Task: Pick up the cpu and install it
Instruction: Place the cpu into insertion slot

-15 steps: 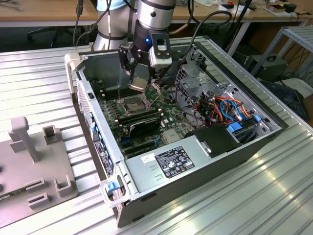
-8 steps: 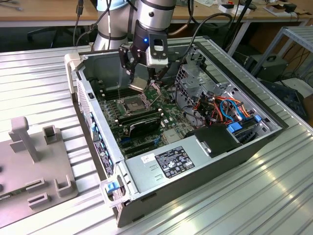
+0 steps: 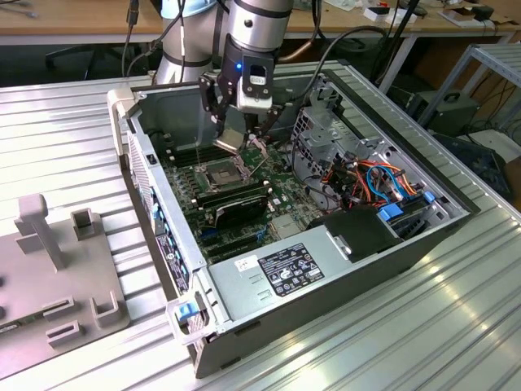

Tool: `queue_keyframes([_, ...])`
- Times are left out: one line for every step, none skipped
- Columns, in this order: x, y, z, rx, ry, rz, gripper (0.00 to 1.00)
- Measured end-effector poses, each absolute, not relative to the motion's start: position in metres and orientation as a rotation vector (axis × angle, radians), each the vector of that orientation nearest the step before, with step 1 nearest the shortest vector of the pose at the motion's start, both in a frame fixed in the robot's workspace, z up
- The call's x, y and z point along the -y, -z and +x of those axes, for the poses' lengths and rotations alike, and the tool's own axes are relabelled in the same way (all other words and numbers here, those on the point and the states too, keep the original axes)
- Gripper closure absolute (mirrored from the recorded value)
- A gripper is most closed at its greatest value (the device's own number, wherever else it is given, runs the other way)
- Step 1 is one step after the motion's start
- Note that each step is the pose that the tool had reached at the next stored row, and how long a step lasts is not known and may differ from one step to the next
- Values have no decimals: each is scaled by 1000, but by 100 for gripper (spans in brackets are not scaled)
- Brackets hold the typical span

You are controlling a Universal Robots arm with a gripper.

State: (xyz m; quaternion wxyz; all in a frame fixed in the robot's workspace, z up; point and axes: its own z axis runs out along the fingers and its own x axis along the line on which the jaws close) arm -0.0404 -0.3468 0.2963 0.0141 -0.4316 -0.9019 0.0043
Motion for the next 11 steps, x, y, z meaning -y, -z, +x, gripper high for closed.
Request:
queue_keyframes([347, -296, -40, 2797, -13, -1367, 45])
queue_keyframes([347, -296, -40, 2783, -13, -1396, 45])
queue_keyframes([347, -296, -40, 2772, -12, -1416, 45])
queue_keyframes([347, -296, -40, 2755, -12, -1449, 45])
queue_keyframes([347, -296, -40, 2741, -11, -1476, 45])
queue_keyframes([347, -295, -40, 2719, -11, -1516, 45])
queue_keyframes([347, -295, -40, 2707, -10, -1537, 45])
queue_keyframes([347, -295, -40, 2693, -10, -1561, 45])
queue_keyframes([347, -295, -40, 2677, -9, -1588, 45])
queue_keyframes([347, -295, -40, 2665, -9, -1609, 45])
queue_keyframes([347, -295, -40, 2648, -9, -1636, 45])
